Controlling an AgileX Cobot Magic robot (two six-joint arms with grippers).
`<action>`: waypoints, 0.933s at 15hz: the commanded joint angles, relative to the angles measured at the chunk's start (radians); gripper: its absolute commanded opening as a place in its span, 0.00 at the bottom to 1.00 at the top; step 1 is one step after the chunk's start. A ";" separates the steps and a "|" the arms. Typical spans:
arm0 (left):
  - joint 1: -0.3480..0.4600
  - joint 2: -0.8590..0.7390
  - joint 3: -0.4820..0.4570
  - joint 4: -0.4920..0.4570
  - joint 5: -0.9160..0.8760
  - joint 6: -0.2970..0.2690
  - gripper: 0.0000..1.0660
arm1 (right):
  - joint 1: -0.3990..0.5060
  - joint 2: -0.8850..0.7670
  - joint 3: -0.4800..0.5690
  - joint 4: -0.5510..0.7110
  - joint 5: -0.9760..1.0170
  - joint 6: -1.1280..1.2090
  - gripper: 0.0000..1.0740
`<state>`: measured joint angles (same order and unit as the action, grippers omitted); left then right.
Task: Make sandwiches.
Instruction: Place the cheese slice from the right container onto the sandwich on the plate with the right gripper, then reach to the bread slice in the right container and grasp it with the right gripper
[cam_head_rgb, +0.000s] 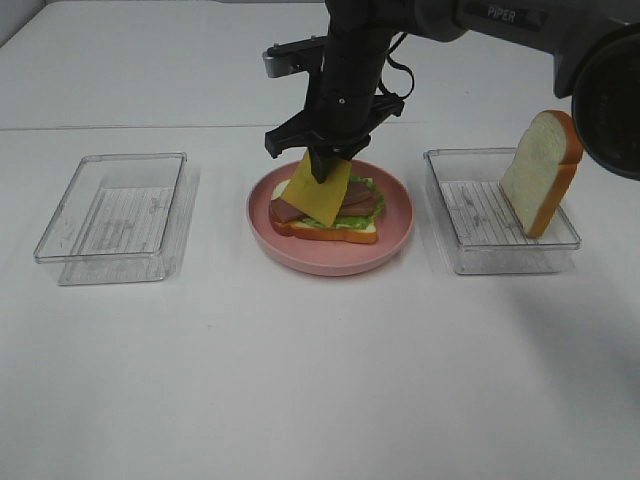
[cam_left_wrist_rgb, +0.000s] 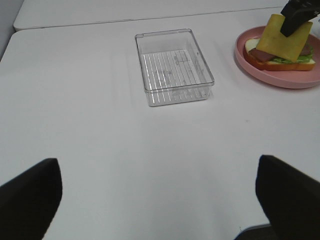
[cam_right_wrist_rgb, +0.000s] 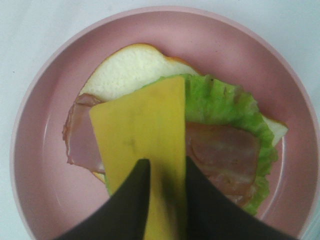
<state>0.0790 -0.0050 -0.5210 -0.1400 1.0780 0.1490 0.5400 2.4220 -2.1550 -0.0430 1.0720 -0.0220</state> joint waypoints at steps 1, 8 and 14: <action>0.000 -0.013 0.001 -0.008 -0.002 -0.001 0.96 | -0.004 0.005 -0.001 -0.022 0.004 -0.002 0.68; 0.000 -0.013 0.001 -0.008 -0.002 -0.001 0.96 | -0.004 0.005 -0.001 -0.120 0.035 -0.003 0.90; 0.000 -0.013 0.001 -0.008 -0.002 -0.001 0.96 | -0.005 -0.067 -0.002 -0.125 0.085 0.022 0.90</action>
<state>0.0790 -0.0050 -0.5210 -0.1400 1.0780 0.1490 0.5400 2.3750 -2.1550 -0.1650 1.1430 -0.0090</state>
